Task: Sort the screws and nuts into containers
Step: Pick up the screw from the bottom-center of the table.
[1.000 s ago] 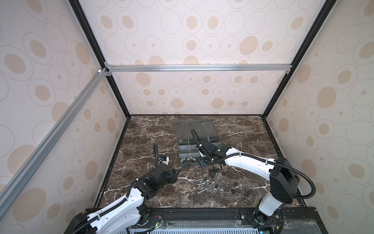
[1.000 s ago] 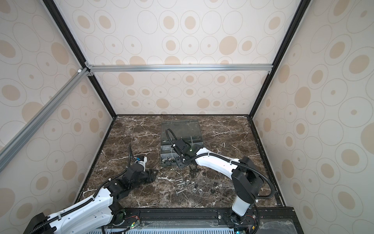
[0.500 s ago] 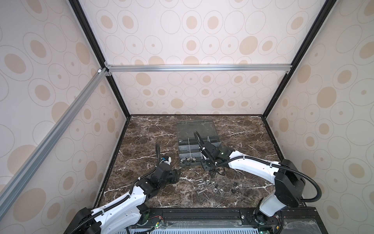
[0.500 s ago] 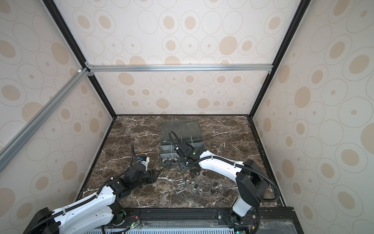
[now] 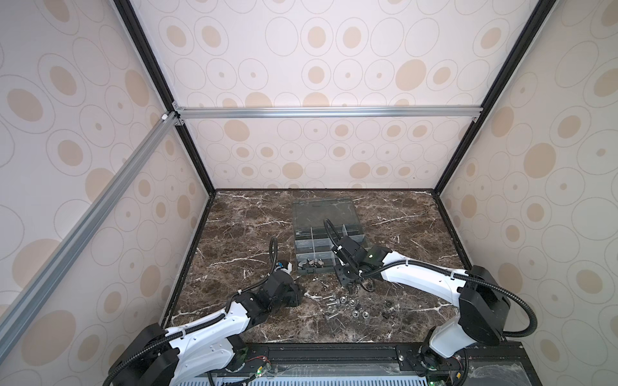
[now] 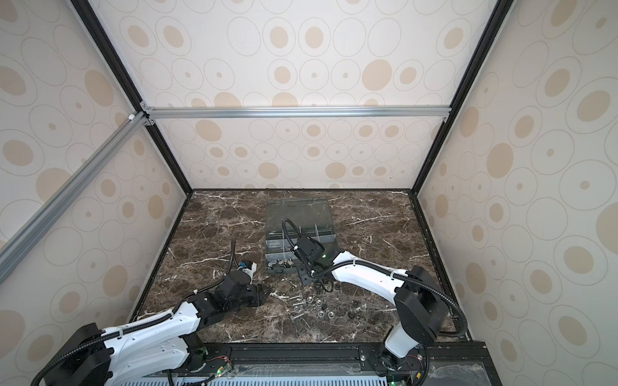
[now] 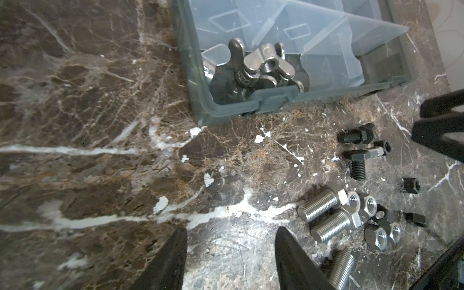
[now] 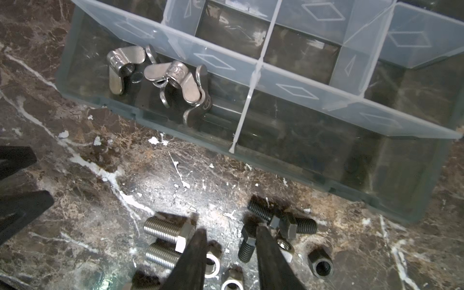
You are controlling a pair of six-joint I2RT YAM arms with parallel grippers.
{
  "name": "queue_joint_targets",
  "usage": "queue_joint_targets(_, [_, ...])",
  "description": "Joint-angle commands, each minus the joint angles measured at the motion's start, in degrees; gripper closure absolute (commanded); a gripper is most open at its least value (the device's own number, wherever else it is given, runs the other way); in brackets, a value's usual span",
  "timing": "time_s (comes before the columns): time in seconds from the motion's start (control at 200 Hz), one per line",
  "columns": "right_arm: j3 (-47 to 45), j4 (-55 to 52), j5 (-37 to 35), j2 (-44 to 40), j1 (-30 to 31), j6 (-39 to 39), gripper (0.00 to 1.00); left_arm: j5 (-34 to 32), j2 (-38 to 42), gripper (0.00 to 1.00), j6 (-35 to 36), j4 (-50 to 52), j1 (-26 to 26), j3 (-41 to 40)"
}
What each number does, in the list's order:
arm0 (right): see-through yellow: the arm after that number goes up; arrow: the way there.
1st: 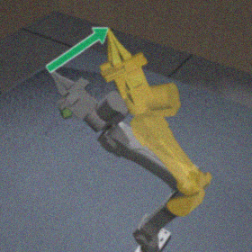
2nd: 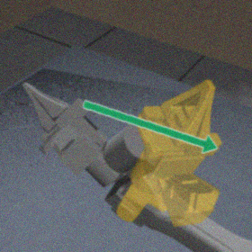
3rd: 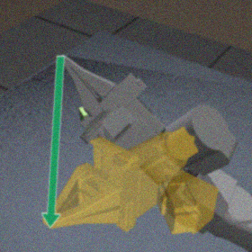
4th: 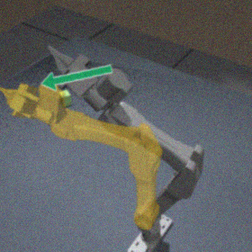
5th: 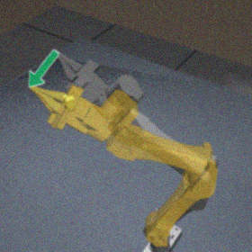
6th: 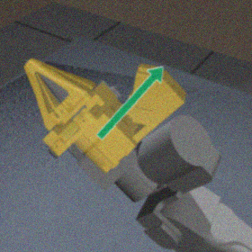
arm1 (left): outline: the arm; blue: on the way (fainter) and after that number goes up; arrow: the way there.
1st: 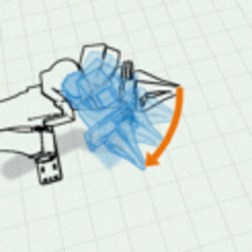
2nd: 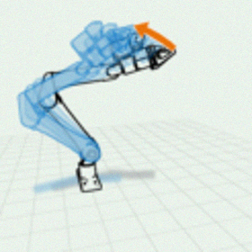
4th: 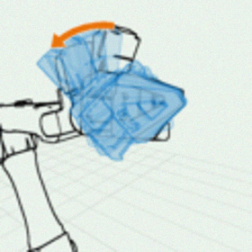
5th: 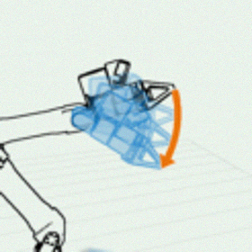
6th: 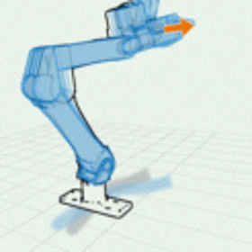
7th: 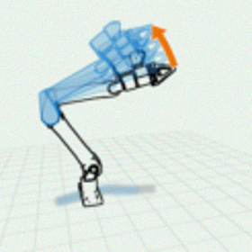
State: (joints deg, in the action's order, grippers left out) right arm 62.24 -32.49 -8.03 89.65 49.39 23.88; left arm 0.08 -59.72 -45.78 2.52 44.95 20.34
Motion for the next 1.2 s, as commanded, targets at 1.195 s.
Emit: queue_joint_targets(1.195, [-8.45, -1.01, -3.13, -9.47, -0.31, 5.08, 0.64, 0.92, -21.37, 0.39, -0.19, -6.01, 10.63, 13.96])
